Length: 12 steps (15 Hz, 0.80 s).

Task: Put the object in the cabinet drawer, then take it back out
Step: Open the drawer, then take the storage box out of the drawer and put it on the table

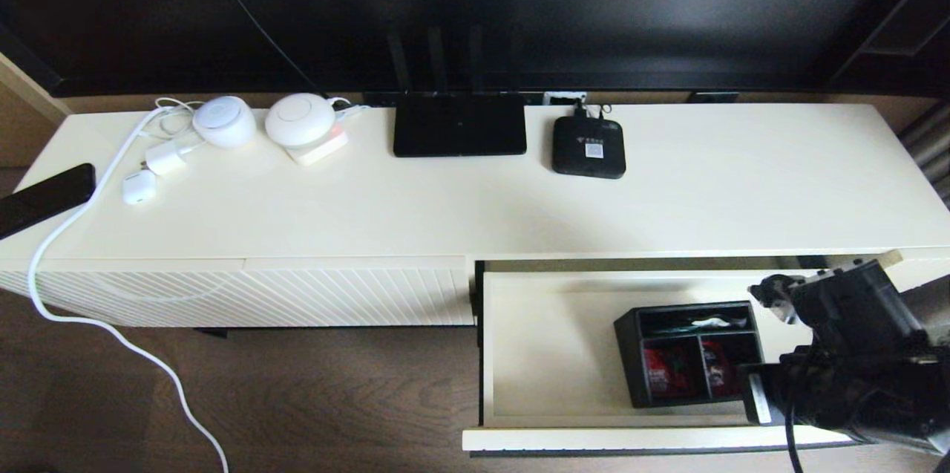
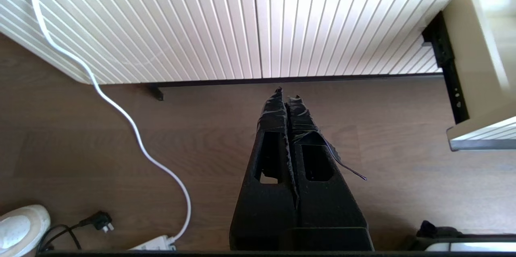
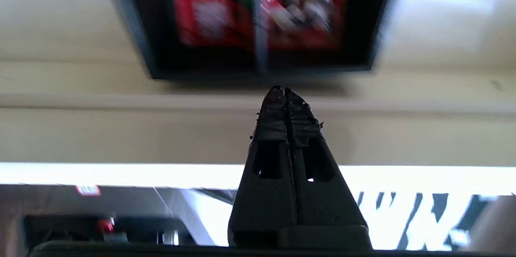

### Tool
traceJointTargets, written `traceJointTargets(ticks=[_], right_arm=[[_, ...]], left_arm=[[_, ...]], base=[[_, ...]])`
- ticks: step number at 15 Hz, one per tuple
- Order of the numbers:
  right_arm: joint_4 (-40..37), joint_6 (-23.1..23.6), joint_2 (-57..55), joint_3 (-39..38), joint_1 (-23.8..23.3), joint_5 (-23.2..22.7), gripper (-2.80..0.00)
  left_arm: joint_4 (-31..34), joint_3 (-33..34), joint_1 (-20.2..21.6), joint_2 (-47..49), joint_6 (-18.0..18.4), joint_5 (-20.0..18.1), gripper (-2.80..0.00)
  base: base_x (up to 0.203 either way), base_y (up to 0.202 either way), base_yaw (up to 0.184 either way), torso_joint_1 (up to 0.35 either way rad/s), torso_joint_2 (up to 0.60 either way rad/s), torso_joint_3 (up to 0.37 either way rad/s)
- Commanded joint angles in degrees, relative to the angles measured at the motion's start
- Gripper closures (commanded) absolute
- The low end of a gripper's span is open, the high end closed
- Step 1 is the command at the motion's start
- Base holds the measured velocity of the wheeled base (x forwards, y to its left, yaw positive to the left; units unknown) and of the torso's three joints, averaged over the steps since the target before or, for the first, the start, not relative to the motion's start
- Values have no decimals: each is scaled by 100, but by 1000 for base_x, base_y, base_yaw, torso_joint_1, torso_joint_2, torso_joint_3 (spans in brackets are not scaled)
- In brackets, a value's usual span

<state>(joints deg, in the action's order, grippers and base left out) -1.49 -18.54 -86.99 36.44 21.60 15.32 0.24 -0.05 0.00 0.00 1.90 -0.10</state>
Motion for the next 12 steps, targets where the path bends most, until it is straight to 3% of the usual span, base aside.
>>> traceJointTargets(ticks=[1,2,3,5,9,12], right_arm=[[-213,48,23,157,-253,-204,0],[-231,146,-21,203,-313,-283,0],[-264,269,-44,291,-370,-316,-280],[-389,231,-153,642,-395,-429,-280],[-1172,116,-373,943,-425,-1280,-280],[-1033,289,-622,933,-445,-1323,-280]], left_arm=[[1,4,0,9,3,1,0],[-1,1,0,9,3,1,0],[2,5,0,9,3,1,0],[-2,0,0,9,3,1,0],[-3,-4,0,9,3,1,0],[2,-4,0,4,3,1,0]], base=[[0,0,0,0,0,0],[0,0,0,0,0,0],[0,0,0,0,0,0],[0,0,0,0,0,0],[0,0,0,0,0,0],[0,0,0,0,0,0]])
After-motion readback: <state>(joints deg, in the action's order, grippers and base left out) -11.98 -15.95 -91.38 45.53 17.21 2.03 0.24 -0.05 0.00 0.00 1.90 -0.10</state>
